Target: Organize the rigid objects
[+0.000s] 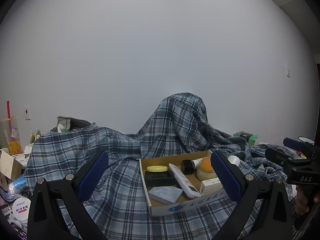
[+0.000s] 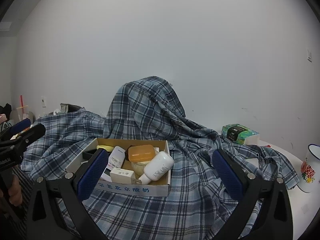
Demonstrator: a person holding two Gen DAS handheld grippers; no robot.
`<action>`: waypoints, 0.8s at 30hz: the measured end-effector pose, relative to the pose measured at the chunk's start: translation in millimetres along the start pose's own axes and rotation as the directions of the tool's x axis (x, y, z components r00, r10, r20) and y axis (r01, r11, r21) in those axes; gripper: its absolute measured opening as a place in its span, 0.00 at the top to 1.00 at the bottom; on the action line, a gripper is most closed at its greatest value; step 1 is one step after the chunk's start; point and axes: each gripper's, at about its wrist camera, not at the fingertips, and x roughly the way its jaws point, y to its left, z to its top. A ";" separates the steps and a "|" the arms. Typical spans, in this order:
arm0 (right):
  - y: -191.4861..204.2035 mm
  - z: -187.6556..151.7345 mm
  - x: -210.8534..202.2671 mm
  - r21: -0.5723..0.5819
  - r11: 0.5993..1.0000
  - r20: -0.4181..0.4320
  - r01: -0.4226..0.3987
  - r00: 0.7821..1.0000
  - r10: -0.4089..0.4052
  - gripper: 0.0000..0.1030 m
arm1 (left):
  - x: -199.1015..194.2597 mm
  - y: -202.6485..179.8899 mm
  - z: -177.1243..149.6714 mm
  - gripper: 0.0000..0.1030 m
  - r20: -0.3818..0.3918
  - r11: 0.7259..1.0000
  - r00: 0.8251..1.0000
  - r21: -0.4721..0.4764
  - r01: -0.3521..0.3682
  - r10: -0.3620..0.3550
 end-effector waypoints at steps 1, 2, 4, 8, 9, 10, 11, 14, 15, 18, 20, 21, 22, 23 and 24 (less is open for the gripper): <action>-0.6 -0.1 -0.2 0.001 1.000 0.002 -0.002 1.000 0.002 0.00 | -0.1 0.2 0.1 0.00 0.000 1.000 1.000 -0.001 0.001 -0.001; -1.1 -0.1 -0.9 0.001 1.000 0.005 -0.002 1.000 0.002 0.00 | 0.0 0.3 0.1 0.00 -0.002 1.000 1.000 0.000 0.005 -0.005; -0.8 0.0 -1.7 -0.001 1.000 0.010 -0.005 1.000 0.005 0.00 | -0.8 0.2 0.1 0.00 -0.004 1.000 1.000 0.005 0.002 -0.002; 1.3 0.1 -2.3 -0.010 1.000 0.016 -0.007 1.000 0.007 0.00 | -0.9 -1.0 0.9 0.00 0.002 1.000 1.000 0.006 -0.007 0.007; 1.6 0.2 -2.2 -0.012 1.000 0.016 -0.007 1.000 0.007 0.00 | -1.1 -1.1 1.2 0.00 0.003 1.000 1.000 0.006 -0.006 0.006; 1.5 0.2 -1.9 -0.012 1.000 0.015 -0.007 1.000 0.008 0.00 | -0.8 -1.4 1.4 0.00 0.002 1.000 1.000 0.007 -0.007 0.007; 1.5 0.2 -1.7 -0.012 1.000 0.014 -0.006 1.000 0.007 0.00 | -1.0 -1.7 1.4 0.00 0.001 1.000 1.000 0.008 -0.009 0.009; 1.5 0.1 -0.7 -0.010 1.000 0.008 -0.004 1.000 0.004 0.00 | -1.3 -1.5 1.6 0.00 0.003 1.000 1.000 0.007 -0.007 0.007; 1.5 0.1 -0.6 -0.010 1.000 0.009 -0.005 1.000 0.005 0.00 | -1.4 -1.7 1.8 0.00 0.005 1.000 1.000 0.007 -0.007 0.007; 1.6 0.0 -0.7 -0.011 1.000 0.009 -0.004 1.000 0.004 0.00 | -1.8 -1.8 2.0 0.00 0.008 1.000 1.000 0.007 -0.007 0.007; 1.8 0.0 -0.6 -0.011 1.000 0.010 -0.005 1.000 0.005 0.00 | -2.3 -1.1 2.2 0.00 0.011 1.000 1.000 0.005 -0.008 0.008; 1.7 -0.1 0.0 -0.012 1.000 0.010 -0.005 1.000 0.005 0.00 | -2.3 -0.9 2.2 0.00 0.011 1.000 1.000 0.005 -0.007 0.007; 1.6 -0.1 -0.3 -0.011 1.000 0.009 -0.004 1.000 0.005 0.00 | -2.2 -0.7 2.2 0.00 0.011 1.000 1.000 0.005 -0.006 0.006; 1.6 -0.1 -0.4 -0.011 1.000 0.010 -0.004 1.000 0.004 0.00 | -2.1 -0.6 2.1 0.00 0.010 1.000 1.000 0.005 -0.005 0.005; 1.6 0.0 -0.5 -0.011 1.000 0.010 -0.003 1.000 0.004 0.00 | -2.0 -0.5 2.1 0.00 0.010 1.000 1.000 0.004 -0.005 0.005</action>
